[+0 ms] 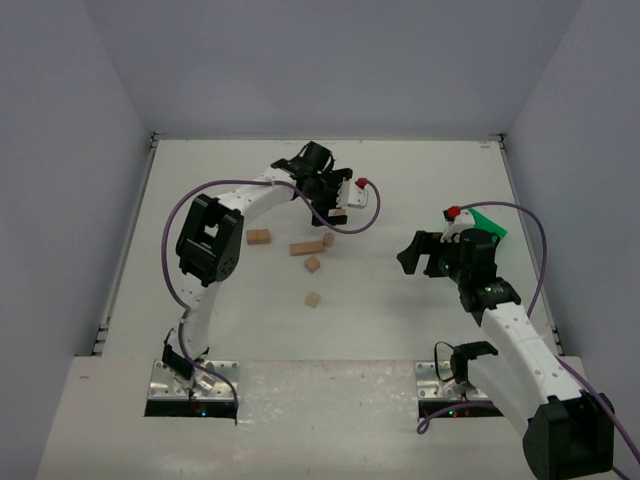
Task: Build the wood block tower
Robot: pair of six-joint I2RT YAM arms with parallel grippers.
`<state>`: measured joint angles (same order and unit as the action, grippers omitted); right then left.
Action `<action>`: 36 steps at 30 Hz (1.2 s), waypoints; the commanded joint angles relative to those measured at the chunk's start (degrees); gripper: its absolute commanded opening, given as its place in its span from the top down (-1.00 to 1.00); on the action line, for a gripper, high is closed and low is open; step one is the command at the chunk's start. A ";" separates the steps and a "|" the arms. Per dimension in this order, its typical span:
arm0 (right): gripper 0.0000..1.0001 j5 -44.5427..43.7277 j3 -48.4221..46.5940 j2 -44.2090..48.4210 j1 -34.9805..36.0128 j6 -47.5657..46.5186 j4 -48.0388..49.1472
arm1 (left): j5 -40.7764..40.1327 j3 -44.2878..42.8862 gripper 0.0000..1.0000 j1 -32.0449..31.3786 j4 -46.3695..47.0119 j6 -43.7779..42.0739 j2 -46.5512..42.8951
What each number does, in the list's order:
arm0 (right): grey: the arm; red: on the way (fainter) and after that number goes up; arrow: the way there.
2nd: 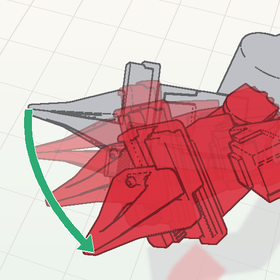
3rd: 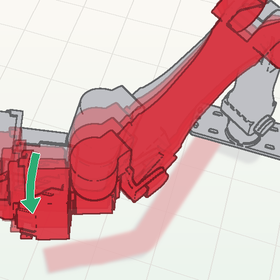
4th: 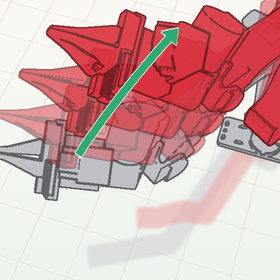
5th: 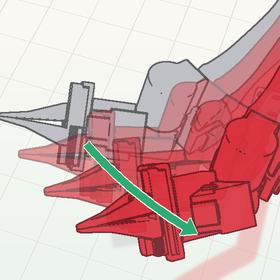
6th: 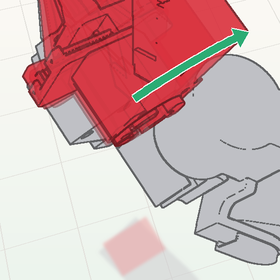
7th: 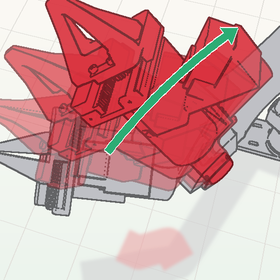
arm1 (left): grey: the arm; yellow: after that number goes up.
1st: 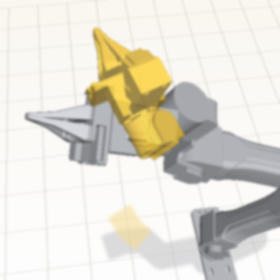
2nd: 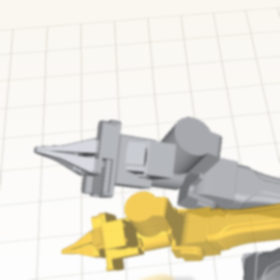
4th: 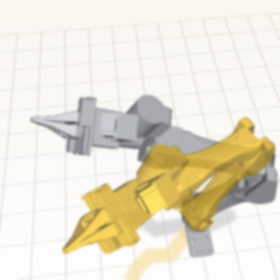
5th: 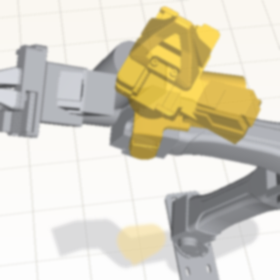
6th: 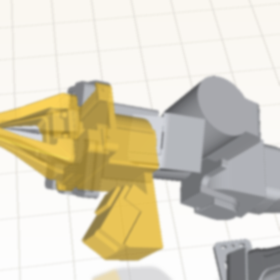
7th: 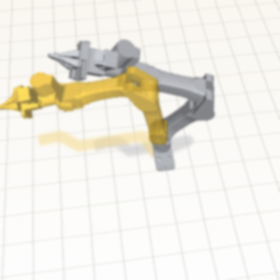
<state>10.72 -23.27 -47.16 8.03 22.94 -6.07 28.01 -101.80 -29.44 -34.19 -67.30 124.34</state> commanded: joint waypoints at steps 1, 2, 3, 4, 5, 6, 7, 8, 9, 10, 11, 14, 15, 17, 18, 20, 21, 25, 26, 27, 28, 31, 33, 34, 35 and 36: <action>-0.97 0.27 -0.42 -0.57 0.05 0.09 2.42 | -0.81 -1.29 -0.77 -0.18 2.47 -5.65 0.78; -0.97 0.27 -0.46 -0.66 0.05 0.09 2.46 | -0.94 -1.17 -0.75 -0.18 2.99 -5.73 1.04; -0.97 0.23 -0.46 -0.74 0.05 0.09 2.42 | -0.97 -1.01 -0.74 -0.18 3.48 -5.85 1.39; -0.97 0.18 -0.50 -0.78 0.05 0.12 2.37 | -1.06 -0.86 -0.74 -0.18 3.97 -5.93 1.79; -0.97 0.18 -0.53 -0.83 0.05 0.18 2.40 | -1.13 -0.86 -0.73 -0.18 4.86 -5.49 2.11; -0.97 0.18 -0.47 -0.83 0.05 0.18 2.46 | -1.20 -0.86 -0.72 -0.18 6.39 -4.57 2.54; -0.97 0.18 -0.42 -0.92 0.05 0.22 2.46 | -1.20 -0.90 -0.68 -0.18 7.05 -4.32 2.85; -0.97 0.17 -0.37 -1.01 0.05 0.26 2.46 | -1.19 -0.95 -0.63 -0.18 7.60 -4.16 3.15; -0.97 0.11 -0.31 -1.01 0.05 0.26 2.46 | -1.13 -1.01 -0.58 -0.18 7.90 -4.22 3.45; -0.97 0.09 -0.29 -1.01 0.00 0.26 2.46 | -1.06 -1.03 -0.56 -0.18 8.06 -4.35 3.54; -0.97 -0.07 -0.34 -1.06 0.02 0.32 2.41 | -1.03 -1.14 -0.55 -0.18 8.14 -4.47 3.82; -0.97 -0.52 -0.29 -0.76 0.05 0.35 1.85 | -0.94 -1.13 -0.46 -0.43 8.26 -4.60 4.58; -0.97 -0.60 -0.14 -0.59 0.05 0.43 1.92 | -0.71 -1.04 -0.43 -0.59 8.26 -4.28 4.83; -0.97 -0.77 0.28 -0.17 -0.02 0.45 2.26 | -0.10 -1.05 -0.39 -0.62 8.26 -4.17 5.11; -0.97 -0.91 0.33 0.05 0.03 0.44 2.47 | 0.12 -0.97 -0.36 -0.68 8.51 -4.21 5.31; -0.97 -0.96 0.45 0.03 0.05 0.53 2.60 | 0.40 -0.95 -0.27 -0.79 8.81 -4.15 5.48; -0.97 -1.05 0.38 -0.16 0.01 0.57 2.52 | 0.59 -0.95 -0.23 -0.83 9.00 -4.07 5.48; -0.97 -1.46 0.13 -0.48 0.05 0.62 2.02 | 0.88 -0.70 -0.21 -0.91 9.21 -4.19 5.48; -0.97 -1.67 0.06 -0.46 0.04 0.62 2.02 | 1.05 -0.39 -0.21 -1.07 9.14 -4.38 5.49; -0.97 -1.67 0.08 -0.39 -0.03 0.62 2.02 | 0.84 -0.19 -0.21 -1.17 9.13 -4.62 5.56; -0.97 -1.68 0.15 -0.38 -0.02 0.63 2.01 | 0.53 0.07 -0.21 -1.33 9.04 -4.85 5.57; -0.97 -1.81 0.15 -0.02 0.05 0.67 1.93 | -0.52 0.95 -0.21 -1.67 8.97 -5.76 5.74; -0.97 -1.84 0.24 0.05 0.05 0.70 2.02 | -0.84 1.16 -0.18 -1.67 8.97 -5.73 5.83; -0.97 -1.84 0.16 -0.03 -0.03 0.62 2.02 | -0.77 1.24 -0.15 -1.67 8.97 -5.65 5.83; -0.97 -2.00 0.15 -0.12 0.04 0.69 2.02 | -0.76 1.25 -0.12 -1.75 8.97 -5.72 5.83; -0.97 -2.25 0.15 -0.28 0.05 0.70 1.95 | -0.53 1.33 -0.11 -1.76 8.97 -5.66 5.83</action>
<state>9.41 -23.03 -47.90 8.03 23.18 -6.09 25.87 -100.84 -30.69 -26.59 -71.61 129.56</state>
